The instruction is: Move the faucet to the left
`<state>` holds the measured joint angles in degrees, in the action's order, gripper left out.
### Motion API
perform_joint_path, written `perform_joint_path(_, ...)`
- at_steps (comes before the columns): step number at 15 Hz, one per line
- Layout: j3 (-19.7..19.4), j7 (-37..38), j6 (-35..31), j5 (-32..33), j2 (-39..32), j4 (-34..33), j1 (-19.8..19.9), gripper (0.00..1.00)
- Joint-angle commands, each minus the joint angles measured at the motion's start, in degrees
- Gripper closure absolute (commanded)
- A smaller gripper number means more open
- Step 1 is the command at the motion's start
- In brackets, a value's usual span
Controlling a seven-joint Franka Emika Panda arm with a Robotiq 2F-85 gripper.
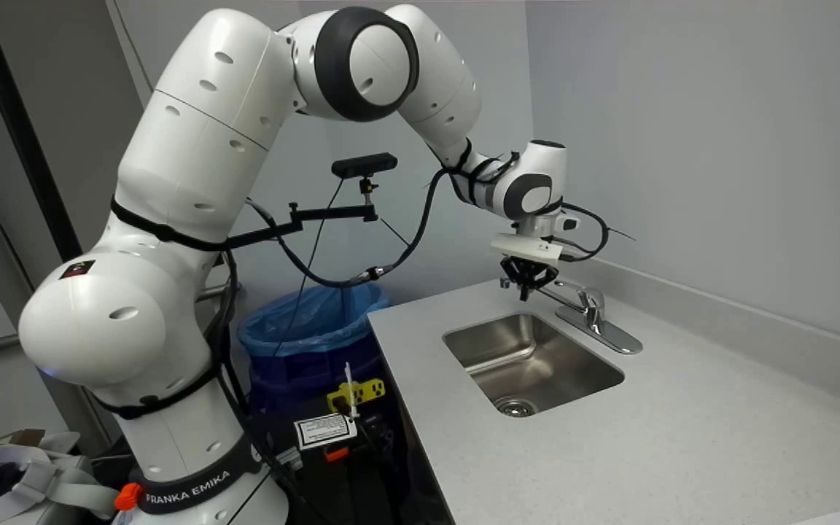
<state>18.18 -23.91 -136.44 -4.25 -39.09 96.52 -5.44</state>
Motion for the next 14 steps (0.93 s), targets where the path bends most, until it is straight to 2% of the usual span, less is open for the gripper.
perform_joint_path(1,0.9,-2.0,-2.7,0.1,-3.3,-3.9,-2.0,1.0)
perform_joint_path(7,0.0,-4.2,-12.4,4.9,-4.6,-4.3,-4.4,1.0)
perform_joint_path(14,0.3,-5.2,-20.8,11.1,-6.8,-5.1,-5.2,1.0)
